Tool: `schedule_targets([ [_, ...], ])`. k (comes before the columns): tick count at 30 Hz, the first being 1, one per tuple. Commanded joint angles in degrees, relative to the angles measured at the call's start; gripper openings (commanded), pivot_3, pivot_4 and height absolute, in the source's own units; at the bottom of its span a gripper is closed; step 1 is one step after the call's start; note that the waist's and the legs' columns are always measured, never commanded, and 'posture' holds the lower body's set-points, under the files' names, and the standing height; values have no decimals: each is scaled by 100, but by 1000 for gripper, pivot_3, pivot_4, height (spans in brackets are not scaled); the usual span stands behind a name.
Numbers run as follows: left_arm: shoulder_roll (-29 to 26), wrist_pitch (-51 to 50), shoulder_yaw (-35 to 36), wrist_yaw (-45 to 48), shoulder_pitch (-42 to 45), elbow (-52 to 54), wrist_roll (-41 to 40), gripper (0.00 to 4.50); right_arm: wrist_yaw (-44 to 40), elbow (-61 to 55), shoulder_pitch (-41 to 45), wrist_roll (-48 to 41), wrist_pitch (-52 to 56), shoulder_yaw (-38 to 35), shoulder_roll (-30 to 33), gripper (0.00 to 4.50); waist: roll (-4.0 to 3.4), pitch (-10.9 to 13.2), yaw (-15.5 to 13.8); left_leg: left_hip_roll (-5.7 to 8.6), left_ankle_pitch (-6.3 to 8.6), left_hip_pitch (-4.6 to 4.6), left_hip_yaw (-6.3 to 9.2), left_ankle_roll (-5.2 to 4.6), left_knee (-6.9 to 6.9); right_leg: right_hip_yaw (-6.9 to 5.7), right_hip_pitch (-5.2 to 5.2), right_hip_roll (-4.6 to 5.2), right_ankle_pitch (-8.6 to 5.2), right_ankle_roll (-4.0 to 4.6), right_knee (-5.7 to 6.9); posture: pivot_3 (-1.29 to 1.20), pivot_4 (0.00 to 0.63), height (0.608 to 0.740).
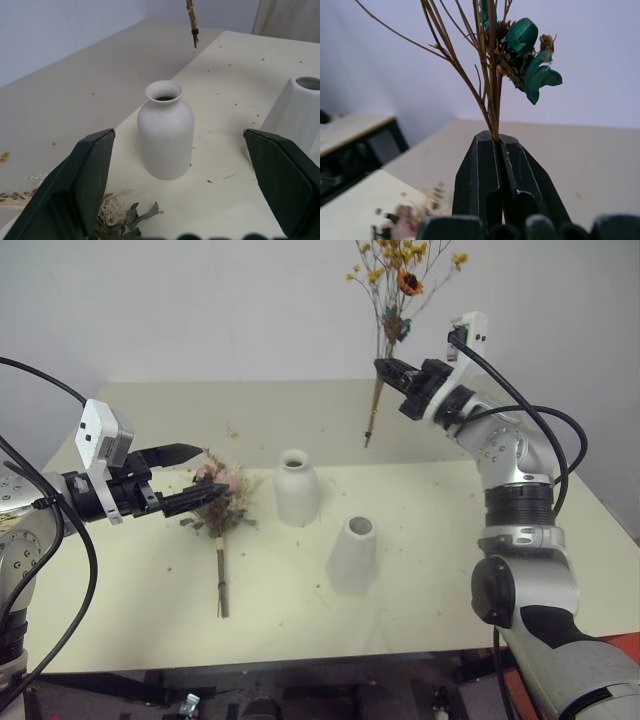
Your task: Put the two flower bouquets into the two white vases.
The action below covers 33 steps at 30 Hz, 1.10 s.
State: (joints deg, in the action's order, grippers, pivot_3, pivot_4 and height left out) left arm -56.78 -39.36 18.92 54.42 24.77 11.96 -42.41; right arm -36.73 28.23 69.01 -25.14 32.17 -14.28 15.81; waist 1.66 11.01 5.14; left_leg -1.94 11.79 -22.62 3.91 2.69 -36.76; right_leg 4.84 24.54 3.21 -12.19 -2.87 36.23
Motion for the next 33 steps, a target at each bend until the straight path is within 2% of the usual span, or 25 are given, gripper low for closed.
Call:
schedule_targets([
  [1,-124,-74,303,-98,-32,250,-56,4500,-132,-317,207,-153,-346,104,-211,53,0,0,11,0,0,0,0,0,0,0,0,0,0,1,0,0,150,740],
  [11,-142,-174,429,-183,-152,405,-94,4500,-112,-35,308,-14,-978,481,-1031,53,-3,1,40,-1,0,2,1,0,0,0,1,-1,0,1,3,0,150,740],
  [18,-147,-252,521,-242,-236,530,-116,4500,-26,467,384,191,-1490,661,-1384,53,-3,2,42,-1,0,2,1,0,0,-1,2,-1,1,3,4,0,150,740],
  [33,-162,-305,661,-254,-418,718,-99,4500,-117,672,41,555,-1755,1022,-1463,53,-4,3,44,-1,0,0,2,0,2,-1,5,-2,1,3,5,0,150,740],
])
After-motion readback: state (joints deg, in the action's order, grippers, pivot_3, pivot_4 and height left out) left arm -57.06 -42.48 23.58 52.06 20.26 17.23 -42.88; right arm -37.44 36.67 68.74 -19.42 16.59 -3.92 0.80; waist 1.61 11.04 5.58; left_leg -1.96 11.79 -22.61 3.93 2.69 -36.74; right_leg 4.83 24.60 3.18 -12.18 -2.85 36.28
